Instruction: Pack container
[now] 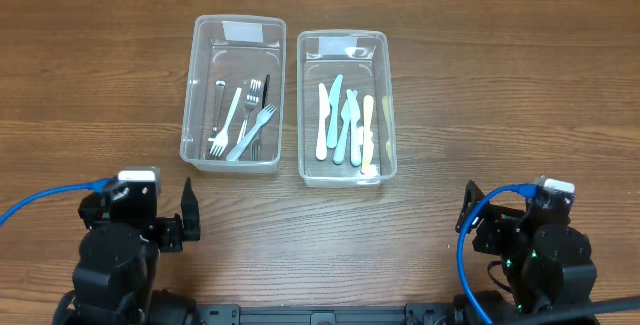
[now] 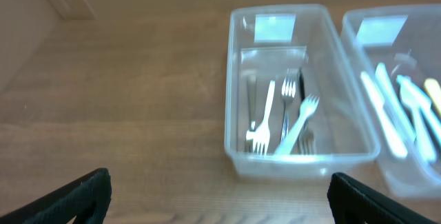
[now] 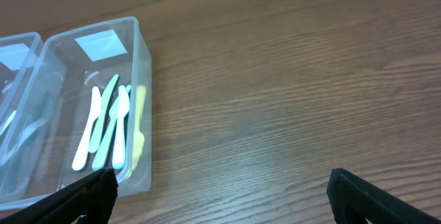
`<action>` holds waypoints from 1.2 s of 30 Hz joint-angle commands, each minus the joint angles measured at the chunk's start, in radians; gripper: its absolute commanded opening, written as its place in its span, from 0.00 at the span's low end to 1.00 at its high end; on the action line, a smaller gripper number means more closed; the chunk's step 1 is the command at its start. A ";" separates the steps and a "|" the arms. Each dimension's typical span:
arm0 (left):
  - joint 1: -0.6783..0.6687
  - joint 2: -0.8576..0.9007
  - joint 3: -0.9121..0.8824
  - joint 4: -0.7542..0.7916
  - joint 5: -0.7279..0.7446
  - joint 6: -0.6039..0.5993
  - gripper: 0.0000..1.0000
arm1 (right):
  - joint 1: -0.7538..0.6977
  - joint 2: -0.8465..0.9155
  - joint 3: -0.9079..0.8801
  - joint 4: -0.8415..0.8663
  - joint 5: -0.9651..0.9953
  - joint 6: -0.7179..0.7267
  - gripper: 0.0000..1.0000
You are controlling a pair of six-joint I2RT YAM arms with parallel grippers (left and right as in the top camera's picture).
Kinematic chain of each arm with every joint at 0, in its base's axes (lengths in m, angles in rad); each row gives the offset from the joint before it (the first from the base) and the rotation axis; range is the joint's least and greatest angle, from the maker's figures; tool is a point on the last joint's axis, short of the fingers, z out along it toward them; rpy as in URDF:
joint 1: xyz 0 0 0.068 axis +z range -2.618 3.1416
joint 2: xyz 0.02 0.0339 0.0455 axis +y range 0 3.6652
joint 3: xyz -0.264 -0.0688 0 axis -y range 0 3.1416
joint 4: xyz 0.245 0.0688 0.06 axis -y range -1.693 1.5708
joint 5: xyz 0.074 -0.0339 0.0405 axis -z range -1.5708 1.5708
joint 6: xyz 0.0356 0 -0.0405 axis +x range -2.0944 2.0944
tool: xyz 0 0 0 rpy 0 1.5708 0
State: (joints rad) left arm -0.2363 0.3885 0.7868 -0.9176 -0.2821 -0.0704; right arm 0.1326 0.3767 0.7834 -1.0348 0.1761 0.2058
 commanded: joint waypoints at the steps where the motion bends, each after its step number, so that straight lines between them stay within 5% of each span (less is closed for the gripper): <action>1: -0.006 -0.006 -0.011 -0.054 -0.013 0.018 1.00 | 0.006 -0.005 -0.008 -0.011 0.018 0.008 1.00; 15: -0.006 -0.006 -0.011 -0.160 -0.013 0.018 1.00 | 0.002 -0.031 -0.008 -0.024 0.018 0.008 1.00; 21: -0.006 -0.006 -0.011 -0.160 -0.013 0.018 1.00 | -0.005 -0.341 -0.112 0.032 -0.050 0.004 1.00; 26: -0.006 -0.006 -0.011 -0.160 -0.013 0.018 1.00 | -0.005 -0.365 -0.307 0.340 -0.081 0.004 1.00; 32: -0.006 -0.006 -0.011 -0.160 -0.013 0.018 1.00 | -0.005 -0.373 -0.713 1.094 -0.080 0.004 1.00; 36: -0.006 -0.006 -0.011 -0.160 -0.013 0.018 1.00 | -0.005 -0.374 -0.776 1.087 -0.079 -0.053 1.00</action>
State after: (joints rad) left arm -0.2363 0.3882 0.7784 -1.0782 -0.2821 -0.0704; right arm 0.1307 0.0128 0.0292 0.0879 0.1013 0.2047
